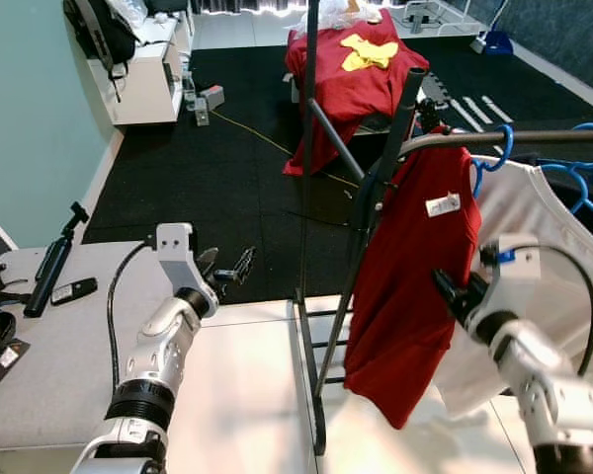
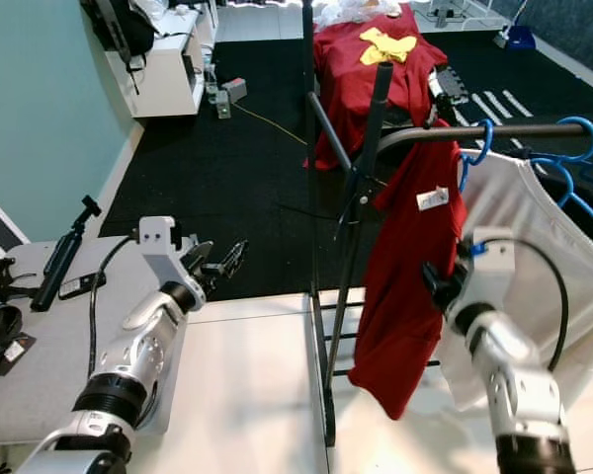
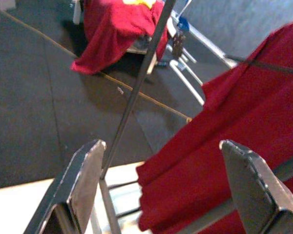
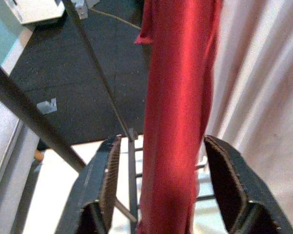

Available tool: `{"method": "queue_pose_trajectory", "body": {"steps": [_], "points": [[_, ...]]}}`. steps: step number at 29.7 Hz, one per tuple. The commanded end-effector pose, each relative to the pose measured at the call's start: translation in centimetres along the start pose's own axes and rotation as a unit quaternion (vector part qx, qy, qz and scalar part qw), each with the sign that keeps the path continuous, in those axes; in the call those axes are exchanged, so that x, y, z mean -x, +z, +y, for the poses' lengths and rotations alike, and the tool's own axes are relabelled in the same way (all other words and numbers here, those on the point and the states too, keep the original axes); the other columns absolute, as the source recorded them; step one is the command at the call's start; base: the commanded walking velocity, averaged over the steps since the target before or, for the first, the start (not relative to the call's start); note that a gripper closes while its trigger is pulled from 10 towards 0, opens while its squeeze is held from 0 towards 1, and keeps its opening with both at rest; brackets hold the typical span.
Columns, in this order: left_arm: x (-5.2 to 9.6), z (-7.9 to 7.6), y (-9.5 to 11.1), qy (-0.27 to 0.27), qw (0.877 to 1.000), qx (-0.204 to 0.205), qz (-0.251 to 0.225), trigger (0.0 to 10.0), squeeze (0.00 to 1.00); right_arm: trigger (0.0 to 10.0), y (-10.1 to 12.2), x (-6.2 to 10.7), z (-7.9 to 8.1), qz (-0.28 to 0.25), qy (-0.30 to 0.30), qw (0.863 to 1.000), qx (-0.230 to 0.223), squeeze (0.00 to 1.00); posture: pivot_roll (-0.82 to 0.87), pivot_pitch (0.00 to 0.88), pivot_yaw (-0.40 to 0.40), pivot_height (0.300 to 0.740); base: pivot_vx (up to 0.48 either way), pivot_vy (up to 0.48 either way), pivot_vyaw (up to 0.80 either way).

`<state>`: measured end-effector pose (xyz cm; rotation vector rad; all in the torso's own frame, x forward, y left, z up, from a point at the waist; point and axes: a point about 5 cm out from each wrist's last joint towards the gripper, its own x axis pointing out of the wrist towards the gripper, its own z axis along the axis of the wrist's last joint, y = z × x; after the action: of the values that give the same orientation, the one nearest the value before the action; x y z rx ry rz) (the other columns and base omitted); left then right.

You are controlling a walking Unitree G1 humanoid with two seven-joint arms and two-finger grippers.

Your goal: Hang hanger

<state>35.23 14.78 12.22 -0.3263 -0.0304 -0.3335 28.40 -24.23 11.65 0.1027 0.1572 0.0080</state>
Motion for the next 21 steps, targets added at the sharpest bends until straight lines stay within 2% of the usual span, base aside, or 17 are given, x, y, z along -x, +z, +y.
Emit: {"method": "queue_pose_trajectory", "body": {"steps": [1,3,4,5,6,7,8,10,21], "points": [[0.49,0.38,-0.35,0.004,1.000,0.010,0.006,10.0,0.00,10.0,-0.37,0.46,0.11,-0.021,-0.014,1.000,-0.007,1.00,-0.09,0.149,0.031,0.740,0.000,0.000,0.00],[0.58,0.44,-0.30,0.003,1.000,0.009,0.006,10.0,0.00,10.0,-0.41,0.71,0.28,-0.036,-0.018,0.999,-0.018,1.00,-0.09,0.152,0.035,0.740,0.000,0.000,0.00],[0.60,0.44,-0.30,0.003,1.000,0.008,0.006,10.0,0.00,10.0,-0.13,0.73,0.17,-0.043,-0.018,0.999,-0.022,0.90,-0.10,0.152,0.038,0.740,0.000,0.000,0.00],[0.60,0.44,-0.30,0.003,1.000,0.008,0.006,10.0,0.00,10.0,-0.13,0.73,0.17,-0.043,-0.018,0.999,-0.022,0.90,-0.10,0.152,0.038,0.740,0.000,0.000,0.00],[0.61,0.38,-0.31,0.002,1.000,0.005,0.007,10.0,0.00,10.0,0.09,0.73,0.00,-0.048,-0.019,0.998,-0.025,0.53,-0.10,0.152,0.036,0.740,0.000,0.000,0.00],[0.61,0.38,-0.31,0.002,1.000,0.005,0.007,10.0,0.00,10.0,0.09,0.73,0.00,-0.048,-0.019,0.998,-0.025,0.53,-0.10,0.152,0.036,0.740,0.000,0.000,0.00],[0.62,0.31,-0.31,0.001,1.000,0.001,0.009,10.0,0.00,10.0,0.07,0.74,-0.04,-0.047,-0.019,0.998,-0.026,0.00,-0.09,0.152,0.034,0.740,0.000,0.000,0.00],[0.70,0.32,-0.32,0.007,1.000,-0.009,0.014,10.0,0.00,10.0,-0.07,0.75,0.11,-0.048,-0.017,0.998,-0.023,0.00,-0.09,0.152,0.032,0.740,0.000,0.000,0.00],[1.34,0.28,-0.40,0.012,1.000,-0.016,0.016,10.0,0.00,10.0,-0.19,0.66,0.04,-0.058,-0.029,0.998,-0.022,0.00,-0.08,0.155,0.032,0.740,-0.382,0.000,0.00]]}}
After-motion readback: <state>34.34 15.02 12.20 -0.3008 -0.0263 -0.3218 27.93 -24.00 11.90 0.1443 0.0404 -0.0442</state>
